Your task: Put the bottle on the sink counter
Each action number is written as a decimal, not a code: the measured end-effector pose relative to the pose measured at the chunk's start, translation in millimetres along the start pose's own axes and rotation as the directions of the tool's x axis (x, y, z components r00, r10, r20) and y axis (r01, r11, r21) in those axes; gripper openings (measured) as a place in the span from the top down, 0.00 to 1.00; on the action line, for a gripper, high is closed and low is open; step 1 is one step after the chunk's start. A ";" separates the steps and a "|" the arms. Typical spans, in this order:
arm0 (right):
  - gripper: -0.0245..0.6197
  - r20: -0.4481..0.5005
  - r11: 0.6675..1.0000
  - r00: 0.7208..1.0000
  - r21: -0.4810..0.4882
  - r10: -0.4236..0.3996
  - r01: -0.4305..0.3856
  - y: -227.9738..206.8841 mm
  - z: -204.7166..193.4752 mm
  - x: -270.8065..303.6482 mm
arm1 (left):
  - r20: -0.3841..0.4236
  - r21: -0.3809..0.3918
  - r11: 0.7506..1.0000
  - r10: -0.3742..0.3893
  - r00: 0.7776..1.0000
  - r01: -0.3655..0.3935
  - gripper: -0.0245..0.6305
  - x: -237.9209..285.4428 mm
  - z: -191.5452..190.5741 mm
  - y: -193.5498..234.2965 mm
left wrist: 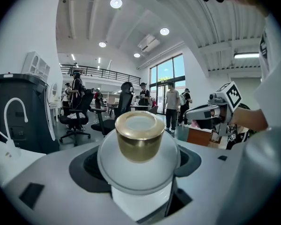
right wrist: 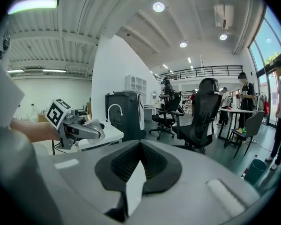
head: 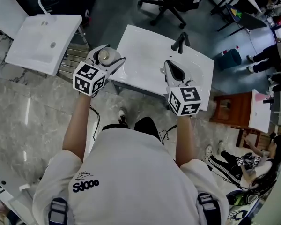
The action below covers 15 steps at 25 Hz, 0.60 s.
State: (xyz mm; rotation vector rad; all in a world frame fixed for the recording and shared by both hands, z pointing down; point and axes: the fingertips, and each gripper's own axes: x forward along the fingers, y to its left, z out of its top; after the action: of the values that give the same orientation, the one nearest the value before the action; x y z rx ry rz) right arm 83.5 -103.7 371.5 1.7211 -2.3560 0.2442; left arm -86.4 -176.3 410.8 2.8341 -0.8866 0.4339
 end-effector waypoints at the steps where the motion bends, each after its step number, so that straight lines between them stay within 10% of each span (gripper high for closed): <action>1: 0.95 -0.004 1.000 1.000 0.002 0.003 -0.003 -0.7 -1.4 4.2 | -0.006 -0.001 1.000 0.002 1.000 -0.002 0.44 3.8 -1.1 3.1; 15: 0.95 -0.080 0.993 0.990 0.013 0.119 -0.119 -35.0 -20.1 84.3 | -0.087 -0.057 0.992 0.110 0.990 -0.115 0.44 83.1 -22.1 54.8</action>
State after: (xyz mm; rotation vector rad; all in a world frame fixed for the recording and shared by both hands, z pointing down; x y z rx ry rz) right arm 93.6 -186.5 413.7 1.5458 -2.4047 0.3359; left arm -57.8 -260.7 460.4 2.6980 -1.0285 0.5254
